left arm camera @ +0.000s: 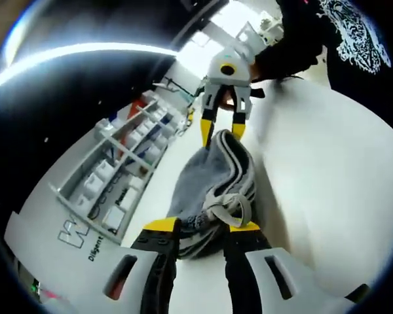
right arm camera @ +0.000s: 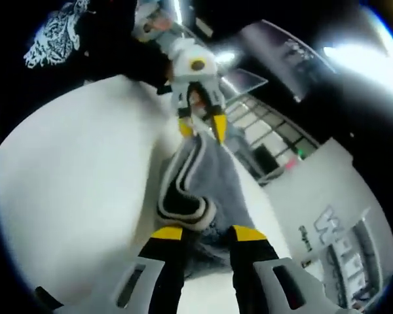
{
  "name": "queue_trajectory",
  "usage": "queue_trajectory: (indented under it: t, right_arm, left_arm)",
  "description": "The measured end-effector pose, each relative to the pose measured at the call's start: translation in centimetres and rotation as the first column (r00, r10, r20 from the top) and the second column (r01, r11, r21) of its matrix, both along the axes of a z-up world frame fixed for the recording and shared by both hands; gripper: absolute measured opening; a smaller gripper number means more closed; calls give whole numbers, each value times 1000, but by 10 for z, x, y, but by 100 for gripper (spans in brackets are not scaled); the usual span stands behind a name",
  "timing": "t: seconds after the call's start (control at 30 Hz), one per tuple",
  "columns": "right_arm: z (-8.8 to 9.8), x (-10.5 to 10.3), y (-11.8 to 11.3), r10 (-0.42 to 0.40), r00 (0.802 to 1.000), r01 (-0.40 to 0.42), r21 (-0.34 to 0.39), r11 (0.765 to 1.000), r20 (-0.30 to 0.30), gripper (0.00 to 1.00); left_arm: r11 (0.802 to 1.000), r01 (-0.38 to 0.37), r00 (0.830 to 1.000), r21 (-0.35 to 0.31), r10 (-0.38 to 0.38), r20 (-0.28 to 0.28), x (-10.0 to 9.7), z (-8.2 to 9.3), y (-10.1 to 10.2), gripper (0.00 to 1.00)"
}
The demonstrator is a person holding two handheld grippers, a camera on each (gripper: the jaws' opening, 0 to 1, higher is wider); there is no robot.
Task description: Open the folded towel by lifting each exposed corner and separating the folded layers until the towel lies flat within the target outline without major curled edges
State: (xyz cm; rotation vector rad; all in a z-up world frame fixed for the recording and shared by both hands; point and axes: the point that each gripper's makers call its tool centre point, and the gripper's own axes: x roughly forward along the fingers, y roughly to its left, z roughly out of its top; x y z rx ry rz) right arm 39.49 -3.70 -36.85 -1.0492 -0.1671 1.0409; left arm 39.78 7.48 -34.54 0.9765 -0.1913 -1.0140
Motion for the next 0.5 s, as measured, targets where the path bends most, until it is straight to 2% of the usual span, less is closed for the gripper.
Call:
queue_trajectory:
  t: [0.07, 0.1, 0.2, 0.3, 0.37, 0.5]
  right_arm:
    - [-1, 0, 1, 12, 1000, -12, -4, 1000, -16, 10]
    - [-1, -1, 2, 18, 999, -18, 5, 1000, -48, 6]
    - [9, 2, 2, 23, 993, -10, 114, 993, -118, 5]
    - [17, 4, 1, 35, 979, 8, 205, 979, -203, 4]
    - [19, 6, 0, 28, 969, 32, 237, 971, -245, 4]
    - [25, 8, 0, 49, 958, 39, 296, 954, -283, 3]
  left_arm:
    - [1000, 0, 1000, 6, 0, -2, 0, -1, 1, 25]
    - [1000, -1, 1000, 7, 1, -4, 1, -1, 1, 26]
    - [1000, -5, 1000, 1, 5, -4, 2, 2, 4, 28]
    - [1000, -4, 1000, -12, 4, -12, 2, 5, 5, 30]
    - [1000, -4, 1000, -14, 4, -14, 3, 6, 5, 31]
    - [1000, -3, 1000, -16, 2, -14, 4, 4, 4, 31]
